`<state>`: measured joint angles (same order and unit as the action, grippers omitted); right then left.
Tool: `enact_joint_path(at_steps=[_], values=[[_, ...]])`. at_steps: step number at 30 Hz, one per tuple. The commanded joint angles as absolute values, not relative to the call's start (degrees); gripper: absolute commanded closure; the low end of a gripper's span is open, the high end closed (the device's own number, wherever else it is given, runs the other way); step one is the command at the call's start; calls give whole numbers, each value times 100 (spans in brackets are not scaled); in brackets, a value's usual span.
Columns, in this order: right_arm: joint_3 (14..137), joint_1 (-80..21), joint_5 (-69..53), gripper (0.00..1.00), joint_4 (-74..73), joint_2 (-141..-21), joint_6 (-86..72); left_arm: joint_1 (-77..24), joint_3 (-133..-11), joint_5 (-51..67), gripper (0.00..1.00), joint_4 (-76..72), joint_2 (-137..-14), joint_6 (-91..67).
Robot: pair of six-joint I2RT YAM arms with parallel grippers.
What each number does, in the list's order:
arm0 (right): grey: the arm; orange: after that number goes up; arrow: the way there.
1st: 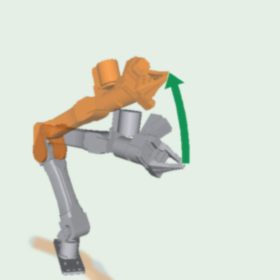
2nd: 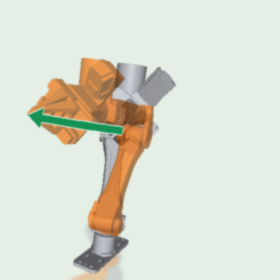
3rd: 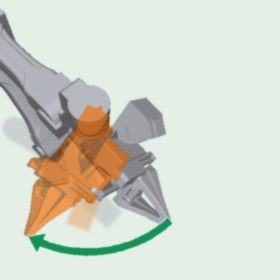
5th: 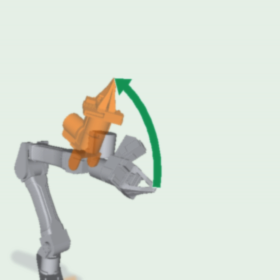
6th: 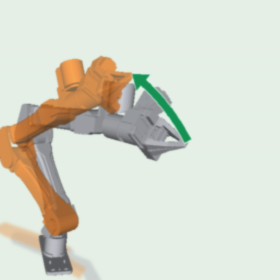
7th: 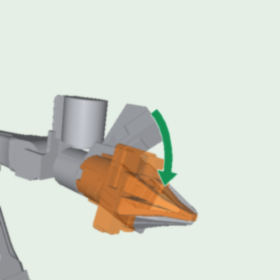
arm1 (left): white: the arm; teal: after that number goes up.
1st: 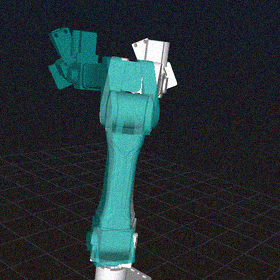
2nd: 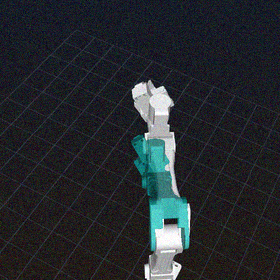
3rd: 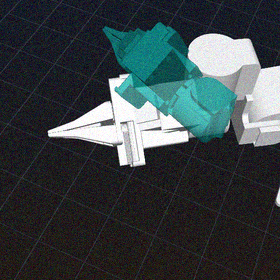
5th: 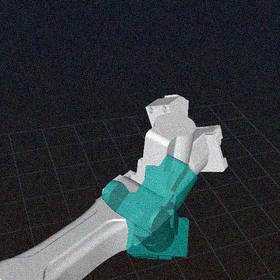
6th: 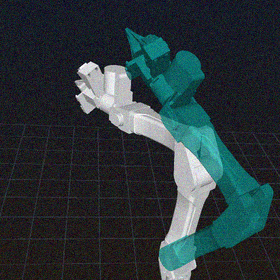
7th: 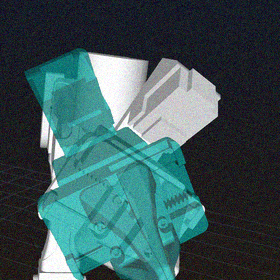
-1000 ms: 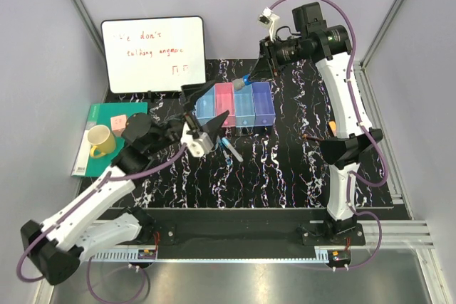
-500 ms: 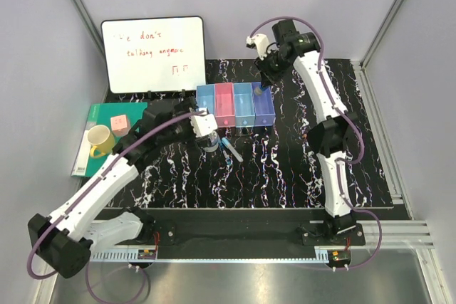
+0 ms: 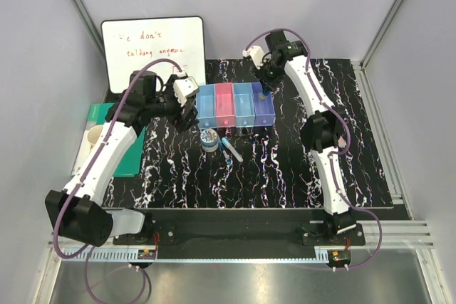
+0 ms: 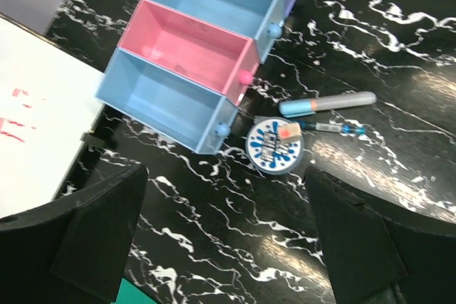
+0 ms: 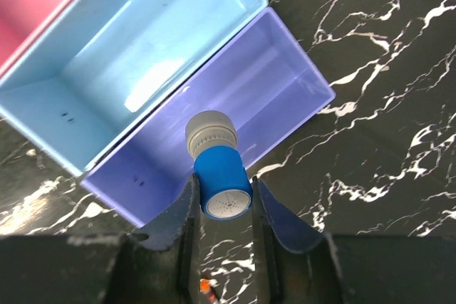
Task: Sort the stationery into containers
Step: Place the stationery in the storage box.
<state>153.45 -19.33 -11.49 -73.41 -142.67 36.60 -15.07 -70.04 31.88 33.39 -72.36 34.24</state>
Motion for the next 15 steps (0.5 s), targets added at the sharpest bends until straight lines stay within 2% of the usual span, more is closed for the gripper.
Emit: enact_joint_path(at_steps=[1,15], values=[[15644,-1898,-747,100,-6926,-14387,4438,-1319,-7374,4077,2,3656,-7383,3428],[15601,-1899,-615,100,-6337,-14853,4843,-1178,-7260,4359,2,3665,-7269,3639]])
